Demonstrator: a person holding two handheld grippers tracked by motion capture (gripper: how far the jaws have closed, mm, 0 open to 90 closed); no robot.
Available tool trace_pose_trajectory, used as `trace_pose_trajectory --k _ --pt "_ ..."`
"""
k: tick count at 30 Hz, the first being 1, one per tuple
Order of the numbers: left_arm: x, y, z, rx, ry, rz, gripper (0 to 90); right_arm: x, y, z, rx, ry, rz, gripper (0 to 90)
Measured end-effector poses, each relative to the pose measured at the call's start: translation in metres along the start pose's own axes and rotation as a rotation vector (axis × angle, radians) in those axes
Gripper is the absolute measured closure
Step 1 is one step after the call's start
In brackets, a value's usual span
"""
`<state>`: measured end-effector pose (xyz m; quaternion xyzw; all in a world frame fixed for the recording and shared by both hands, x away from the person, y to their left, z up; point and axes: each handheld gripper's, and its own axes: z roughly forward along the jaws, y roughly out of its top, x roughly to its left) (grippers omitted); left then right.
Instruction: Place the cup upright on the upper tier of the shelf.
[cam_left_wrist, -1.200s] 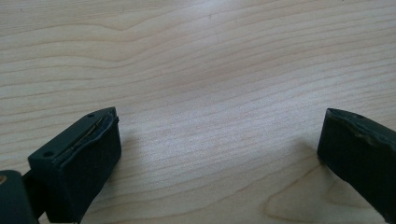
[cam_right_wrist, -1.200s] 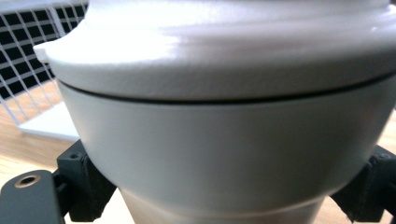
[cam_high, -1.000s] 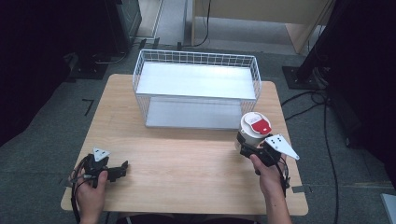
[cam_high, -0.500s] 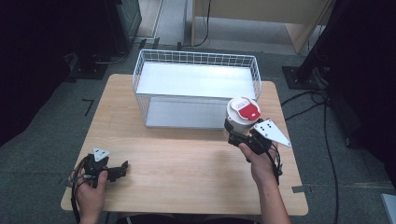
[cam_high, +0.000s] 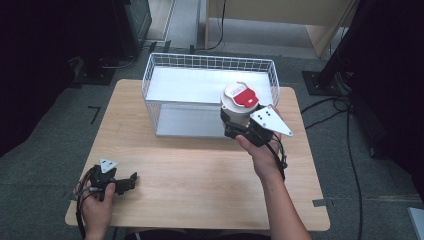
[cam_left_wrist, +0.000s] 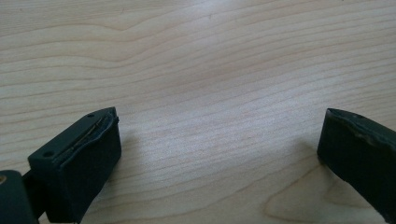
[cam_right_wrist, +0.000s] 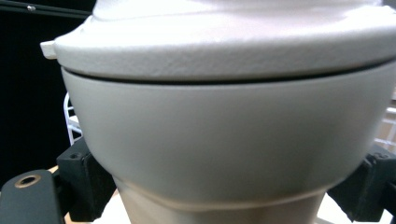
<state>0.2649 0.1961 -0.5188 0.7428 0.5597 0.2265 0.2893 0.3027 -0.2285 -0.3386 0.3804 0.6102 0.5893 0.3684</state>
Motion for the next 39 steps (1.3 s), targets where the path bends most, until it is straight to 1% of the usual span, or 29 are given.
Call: trace_pose_trajectory --k 1,2,7,8,9,10,11,13,14,15,24,27,29,32,33,34,36,39 --pt "0.0 0.0 0.0 0.0 0.0 0.0 0.0 0.0 0.0 0.0 0.0 0.0 0.0 10.6" --pt "0.0 0.0 0.0 0.0 0.0 0.0 0.0 0.003 0.005 0.009 -0.002 0.001 0.003 10.6" --pt "0.0 0.0 0.0 -0.001 0.0 0.0 0.0 0.007 0.015 0.026 -0.016 0.0 0.014 10.6" --pt "0.0 0.0 0.0 -0.001 0.0 0.0 0.0 0.007 0.015 0.026 -0.016 0.0 0.014 10.6" --pt "0.0 0.0 0.0 0.0 0.0 0.0 0.0 0.008 0.018 0.036 -0.014 -0.008 0.005 10.6" --pt "0.0 0.0 0.0 0.0 0.0 0.0 0.0 0.008 0.018 0.036 -0.014 -0.008 0.005 10.6" --pt "0.0 0.0 0.0 0.0 0.0 0.0 0.0 0.008 0.02 0.044 -0.009 -0.02 0.0 10.6" --pt "0.0 0.0 0.0 -0.001 0.0 0.0 0.0 0.008 0.021 0.053 -0.003 -0.028 -0.003 10.6" --pt "0.0 0.0 0.0 -0.001 0.0 0.0 0.0 0.008 0.021 0.053 -0.003 -0.028 -0.003 10.6" --pt "0.0 0.0 0.0 -0.001 0.0 0.0 0.0 0.007 0.022 0.06 -0.001 -0.033 -0.004 10.7" --pt "0.0 0.0 0.0 0.0 0.0 0.0 0.0 0.003 0.028 0.089 0.02 -0.053 -0.01 10.6" --pt "0.0 0.0 0.0 0.0 0.0 0.0 0.0 0.001 0.029 0.098 0.026 -0.059 0.002 10.7" --pt "0.0 0.0 0.0 -0.001 0.0 0.0 0.0 0.001 0.031 0.106 0.03 -0.064 0.002 10.7" --pt "0.0 0.0 0.0 -0.001 0.0 0.0 0.0 0.001 0.033 0.115 0.036 -0.064 0.001 10.7" --pt "0.0 0.0 0.0 -0.001 0.0 0.0 0.0 0.001 0.033 0.115 0.036 -0.064 0.001 10.7" --pt "0.0 0.0 0.0 -0.002 0.0 -0.001 0.0 0.003 0.035 0.123 0.04 -0.063 -0.003 10.6" --pt "0.0 0.0 0.0 -0.002 0.0 -0.001 0.0 0.003 0.035 0.125 0.042 -0.063 -0.008 10.6" --pt "0.0 0.0 0.0 -0.002 0.0 -0.001 0.0 0.004 0.035 0.138 0.055 -0.072 -0.007 10.6"
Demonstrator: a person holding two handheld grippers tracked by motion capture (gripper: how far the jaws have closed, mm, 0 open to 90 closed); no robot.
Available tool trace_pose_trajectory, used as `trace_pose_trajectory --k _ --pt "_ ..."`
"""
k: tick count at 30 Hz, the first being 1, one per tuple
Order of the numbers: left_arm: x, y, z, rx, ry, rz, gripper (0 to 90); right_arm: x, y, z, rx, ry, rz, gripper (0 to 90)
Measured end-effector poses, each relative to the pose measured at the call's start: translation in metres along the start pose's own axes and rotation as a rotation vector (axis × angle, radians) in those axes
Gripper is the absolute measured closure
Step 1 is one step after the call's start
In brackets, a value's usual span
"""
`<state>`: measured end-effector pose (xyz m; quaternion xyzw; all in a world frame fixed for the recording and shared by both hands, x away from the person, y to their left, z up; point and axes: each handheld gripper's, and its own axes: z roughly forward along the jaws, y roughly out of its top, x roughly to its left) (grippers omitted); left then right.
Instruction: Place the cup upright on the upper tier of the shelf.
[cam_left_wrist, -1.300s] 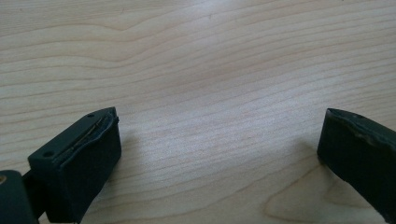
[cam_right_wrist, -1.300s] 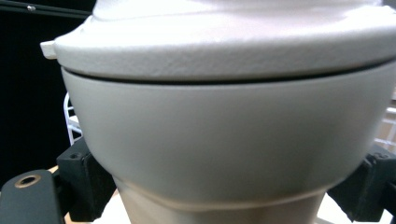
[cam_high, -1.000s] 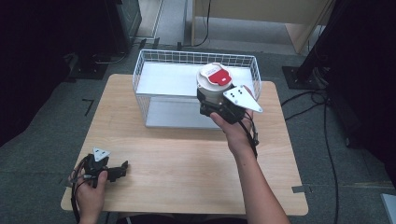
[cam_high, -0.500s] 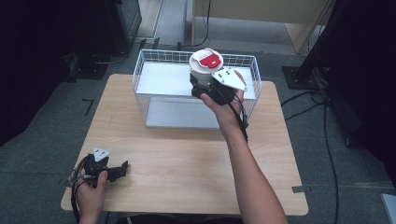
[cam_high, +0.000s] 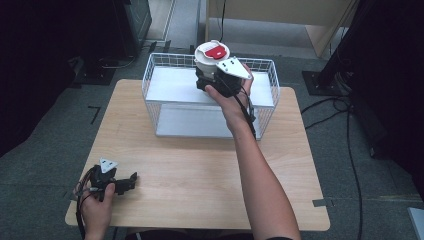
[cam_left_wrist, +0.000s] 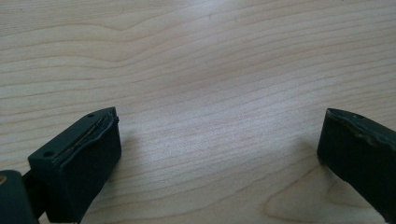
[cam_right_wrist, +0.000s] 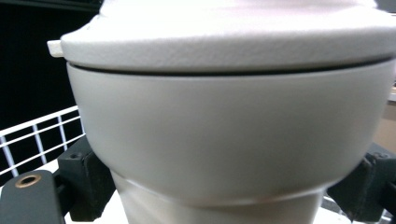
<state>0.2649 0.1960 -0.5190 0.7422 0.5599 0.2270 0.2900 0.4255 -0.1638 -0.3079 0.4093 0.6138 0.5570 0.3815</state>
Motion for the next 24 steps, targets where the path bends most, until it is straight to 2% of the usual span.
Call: trace_pose_trajectory --k 9,12,18,23,24 --pt "0.0 0.0 0.0 0.0 0.0 0.0 0.0 0.001 -0.001 0.016 0.001 -0.018 0.02 10.6" --pt "0.0 0.0 0.0 0.0 0.0 0.0 0.0 0.0 -0.002 0.015 0.001 -0.018 0.026 10.7" --pt "0.0 0.0 0.0 0.0 0.0 0.0 0.0 -0.006 -0.003 0.01 0.007 -0.016 0.091 10.7" --pt "0.0 0.0 0.0 0.0 0.0 0.0 0.0 -0.004 -0.002 0.009 0.017 -0.012 0.074 10.5" --pt "0.0 0.0 0.0 0.0 0.0 0.0 0.0 -0.006 -0.001 0.008 0.029 -0.009 0.076 7.3"
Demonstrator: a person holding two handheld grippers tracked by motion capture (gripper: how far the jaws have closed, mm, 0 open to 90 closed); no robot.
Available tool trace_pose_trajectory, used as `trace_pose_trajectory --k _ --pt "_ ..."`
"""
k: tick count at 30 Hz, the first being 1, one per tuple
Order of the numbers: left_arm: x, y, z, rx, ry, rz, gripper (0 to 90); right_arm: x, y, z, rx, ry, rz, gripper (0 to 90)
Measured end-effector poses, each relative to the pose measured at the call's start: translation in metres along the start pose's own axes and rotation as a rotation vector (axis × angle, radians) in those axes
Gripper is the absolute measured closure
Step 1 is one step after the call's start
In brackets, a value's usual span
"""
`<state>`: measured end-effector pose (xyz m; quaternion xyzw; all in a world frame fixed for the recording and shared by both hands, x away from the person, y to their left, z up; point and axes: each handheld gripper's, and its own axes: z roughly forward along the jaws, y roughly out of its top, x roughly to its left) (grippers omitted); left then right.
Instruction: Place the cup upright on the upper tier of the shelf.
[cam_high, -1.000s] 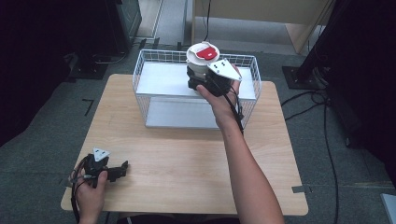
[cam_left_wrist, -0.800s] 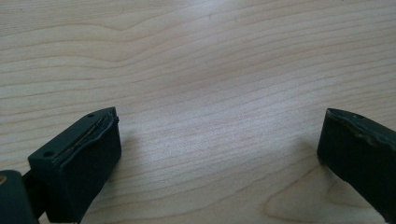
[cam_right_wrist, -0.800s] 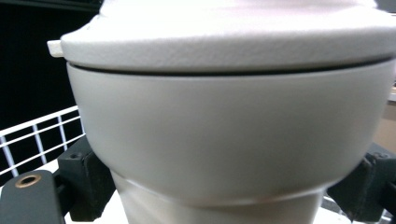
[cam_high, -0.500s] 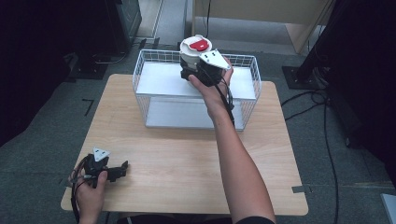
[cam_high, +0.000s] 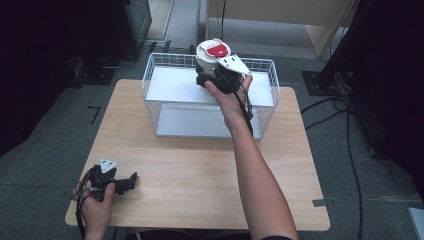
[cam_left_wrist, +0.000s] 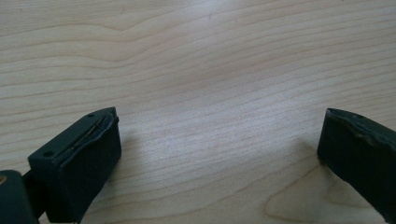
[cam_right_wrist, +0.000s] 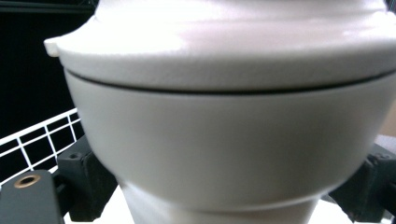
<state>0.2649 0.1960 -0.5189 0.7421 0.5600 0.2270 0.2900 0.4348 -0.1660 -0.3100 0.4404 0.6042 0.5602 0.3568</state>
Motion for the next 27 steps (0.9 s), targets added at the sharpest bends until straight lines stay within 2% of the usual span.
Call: trace_pose_trajectory --k 3,4,8,11,18,27 --pt "0.0 0.0 0.0 0.0 0.0 0.0 0.0 -0.001 -0.001 0.0 0.016 -0.001 -0.004 4.4" --pt "0.0 0.0 0.0 0.0 0.0 0.0 0.0 -0.003 -0.003 -0.001 0.032 0.006 0.001 1.0" --pt "0.0 0.0 0.0 -0.001 0.0 0.0 0.0 -0.006 -0.005 -0.003 0.043 0.012 -0.001 0.3" --pt "0.0 0.0 0.0 -0.001 0.0 -0.001 0.0 -0.005 -0.009 -0.007 0.053 0.015 -0.026 0.4" --pt "0.0 0.0 0.0 0.002 -0.001 0.0 0.0 -0.008 -0.018 -0.018 0.048 0.015 -0.032 12.5" --pt "0.0 0.0 0.0 0.003 -0.001 0.002 0.0 -0.011 -0.029 -0.032 0.041 0.041 -0.046 14.6"
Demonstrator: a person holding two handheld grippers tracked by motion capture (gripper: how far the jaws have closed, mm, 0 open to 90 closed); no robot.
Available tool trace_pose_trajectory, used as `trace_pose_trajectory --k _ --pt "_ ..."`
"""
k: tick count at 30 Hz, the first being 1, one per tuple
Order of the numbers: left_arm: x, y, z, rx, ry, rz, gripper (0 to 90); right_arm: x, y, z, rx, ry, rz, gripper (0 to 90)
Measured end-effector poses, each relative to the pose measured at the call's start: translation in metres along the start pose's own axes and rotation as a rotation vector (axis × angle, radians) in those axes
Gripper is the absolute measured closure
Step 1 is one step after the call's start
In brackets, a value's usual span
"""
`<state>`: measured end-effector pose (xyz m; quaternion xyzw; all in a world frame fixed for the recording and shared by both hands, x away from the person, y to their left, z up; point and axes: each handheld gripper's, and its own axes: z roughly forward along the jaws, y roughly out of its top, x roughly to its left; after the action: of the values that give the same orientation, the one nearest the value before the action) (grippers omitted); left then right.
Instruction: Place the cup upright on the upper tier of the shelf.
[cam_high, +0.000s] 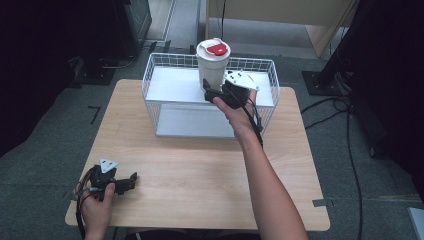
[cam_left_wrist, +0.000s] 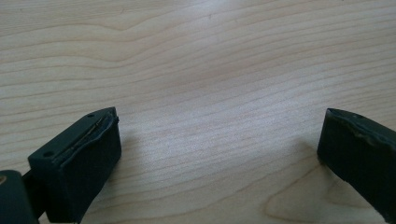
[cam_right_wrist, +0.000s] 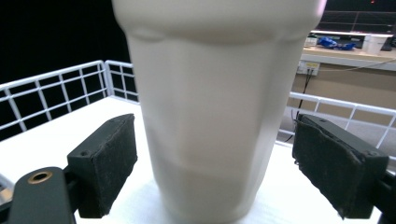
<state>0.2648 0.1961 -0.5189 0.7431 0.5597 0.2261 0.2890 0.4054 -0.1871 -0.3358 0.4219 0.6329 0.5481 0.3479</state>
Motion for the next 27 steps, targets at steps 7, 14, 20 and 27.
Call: trace_pose_trajectory --k 7,14,20,27 --pt "0.0 0.0 0.0 0.0 0.0 0.0 0.0 -0.003 -0.015 -0.015 0.007 0.036 -0.017 15.5" --pt "0.0 0.0 0.0 -0.002 0.001 -0.002 0.0 -0.007 -0.027 -0.034 0.002 0.038 -0.018 15.4" --pt "0.0 0.0 0.0 -0.002 0.001 0.0 0.0 -0.015 -0.039 -0.065 -0.007 0.014 -0.018 14.6" --pt "0.0 0.0 0.0 -0.001 0.001 0.0 0.0 -0.025 -0.058 -0.093 0.011 -0.024 -0.035 14.3"
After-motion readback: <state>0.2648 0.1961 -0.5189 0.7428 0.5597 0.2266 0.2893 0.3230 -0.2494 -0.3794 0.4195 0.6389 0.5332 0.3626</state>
